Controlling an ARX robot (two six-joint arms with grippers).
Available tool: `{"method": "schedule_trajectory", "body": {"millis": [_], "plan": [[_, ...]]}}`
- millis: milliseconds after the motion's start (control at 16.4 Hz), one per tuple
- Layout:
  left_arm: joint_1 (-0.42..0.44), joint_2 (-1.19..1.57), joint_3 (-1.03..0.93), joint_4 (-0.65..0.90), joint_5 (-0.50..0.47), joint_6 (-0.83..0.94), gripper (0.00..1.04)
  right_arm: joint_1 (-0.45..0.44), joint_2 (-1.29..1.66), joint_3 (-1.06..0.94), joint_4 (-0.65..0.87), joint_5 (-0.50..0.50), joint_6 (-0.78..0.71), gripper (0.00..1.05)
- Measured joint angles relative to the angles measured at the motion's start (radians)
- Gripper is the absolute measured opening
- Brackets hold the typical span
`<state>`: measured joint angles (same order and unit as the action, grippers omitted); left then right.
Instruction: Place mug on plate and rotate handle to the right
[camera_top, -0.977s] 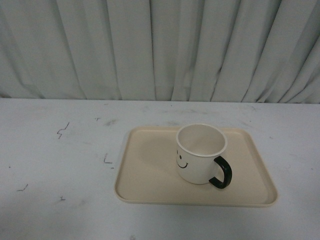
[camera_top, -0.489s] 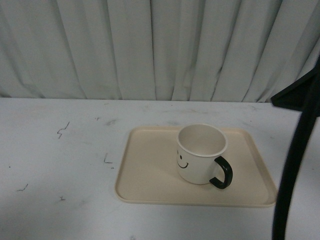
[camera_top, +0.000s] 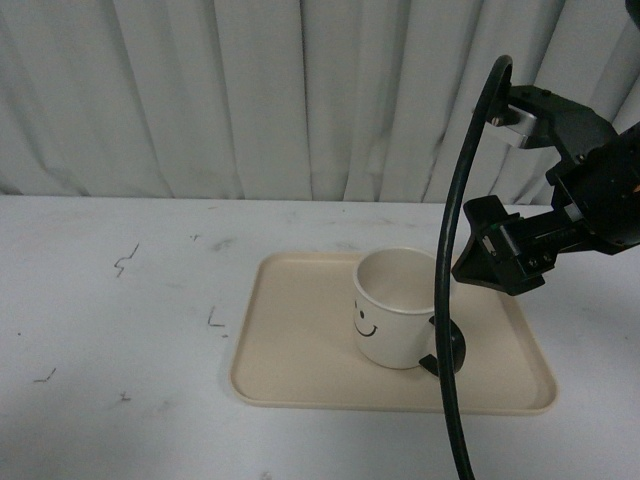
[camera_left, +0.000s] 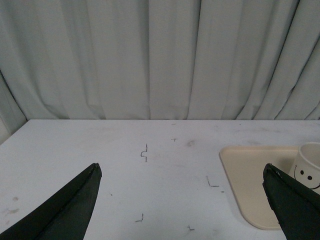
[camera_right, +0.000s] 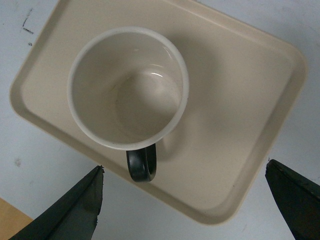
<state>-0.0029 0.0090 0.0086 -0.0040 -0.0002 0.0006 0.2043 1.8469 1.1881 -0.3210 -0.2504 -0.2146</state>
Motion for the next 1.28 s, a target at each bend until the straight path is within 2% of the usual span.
{"method": "schedule_trajectory", "body": {"millis": [550,916,977,1038,1160,1282], "plan": [[0.000,0.000,0.000,0.000,0.000,0.000,0.98,0.014,0.182,0.147,-0.019,0.045,0.153,0.98],[0.000,0.000,0.000,0.000,0.000,0.000,0.98,0.077,0.308,0.248,-0.077,0.034,0.320,0.98],[0.000,0.000,0.000,0.000,0.000,0.000,0.98,0.087,0.323,0.256,-0.104,0.034,0.340,0.95],[0.000,0.000,0.000,0.000,0.000,0.000,0.98,0.090,0.328,0.263,-0.127,0.037,0.348,0.86],[0.000,0.000,0.000,0.000,0.000,0.000,0.98,0.089,0.330,0.311,-0.207,0.053,0.348,0.57],[0.000,0.000,0.000,0.000,0.000,0.000,0.98,0.078,0.330,0.348,-0.275,0.046,0.330,0.32]]}}
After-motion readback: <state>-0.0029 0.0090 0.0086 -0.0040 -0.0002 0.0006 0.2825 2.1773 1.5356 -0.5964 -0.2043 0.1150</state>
